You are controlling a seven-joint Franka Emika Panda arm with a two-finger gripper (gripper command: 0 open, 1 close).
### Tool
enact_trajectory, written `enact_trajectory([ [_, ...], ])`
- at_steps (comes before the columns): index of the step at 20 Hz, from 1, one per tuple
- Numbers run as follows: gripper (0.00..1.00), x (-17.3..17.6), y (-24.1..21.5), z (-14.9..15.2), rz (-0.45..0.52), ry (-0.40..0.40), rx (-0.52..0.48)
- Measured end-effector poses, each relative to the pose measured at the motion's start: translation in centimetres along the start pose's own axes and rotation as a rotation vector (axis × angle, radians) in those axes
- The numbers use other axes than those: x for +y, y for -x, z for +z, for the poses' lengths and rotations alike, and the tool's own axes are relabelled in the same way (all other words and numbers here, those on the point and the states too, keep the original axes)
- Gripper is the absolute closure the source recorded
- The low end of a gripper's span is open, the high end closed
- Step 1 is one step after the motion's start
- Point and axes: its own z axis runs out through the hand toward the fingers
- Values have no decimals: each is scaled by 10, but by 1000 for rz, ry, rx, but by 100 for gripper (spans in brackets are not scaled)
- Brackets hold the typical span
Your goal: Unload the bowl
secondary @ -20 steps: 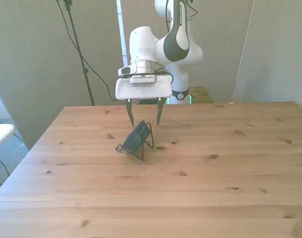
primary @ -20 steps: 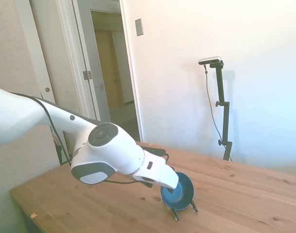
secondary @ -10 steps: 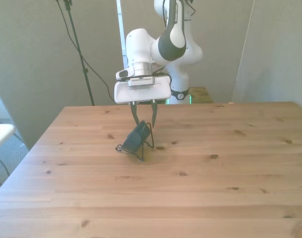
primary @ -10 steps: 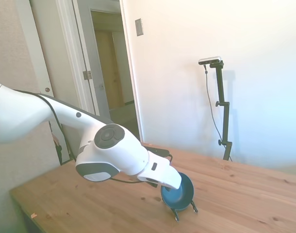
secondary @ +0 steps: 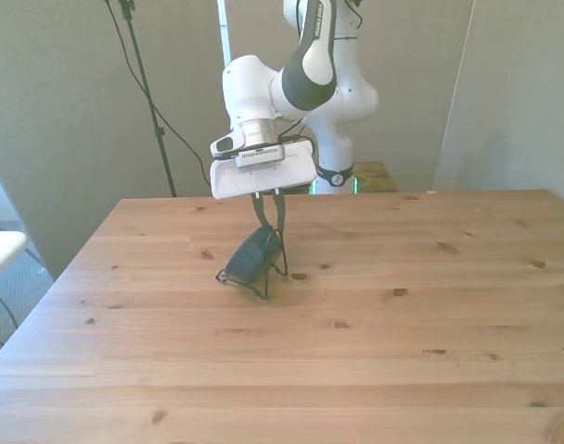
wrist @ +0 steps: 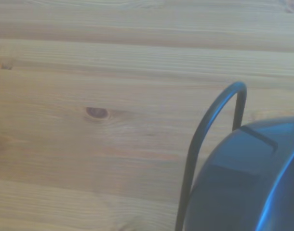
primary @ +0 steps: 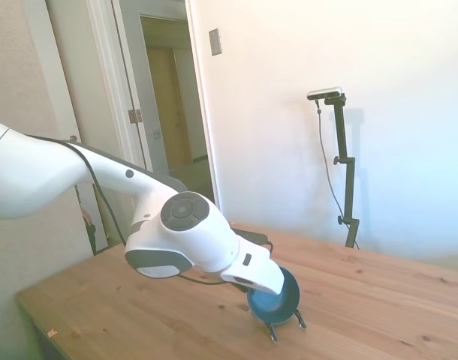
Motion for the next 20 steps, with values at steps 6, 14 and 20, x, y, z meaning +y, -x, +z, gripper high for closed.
enact_trajectory([
  [6, 100, 11, -5, -6, -4, -27, -19],
  [14, 100, -1, 3, -39, -36, -86, 44],
  [20, 100, -49, 35, -70, -140, -103, 78],
])
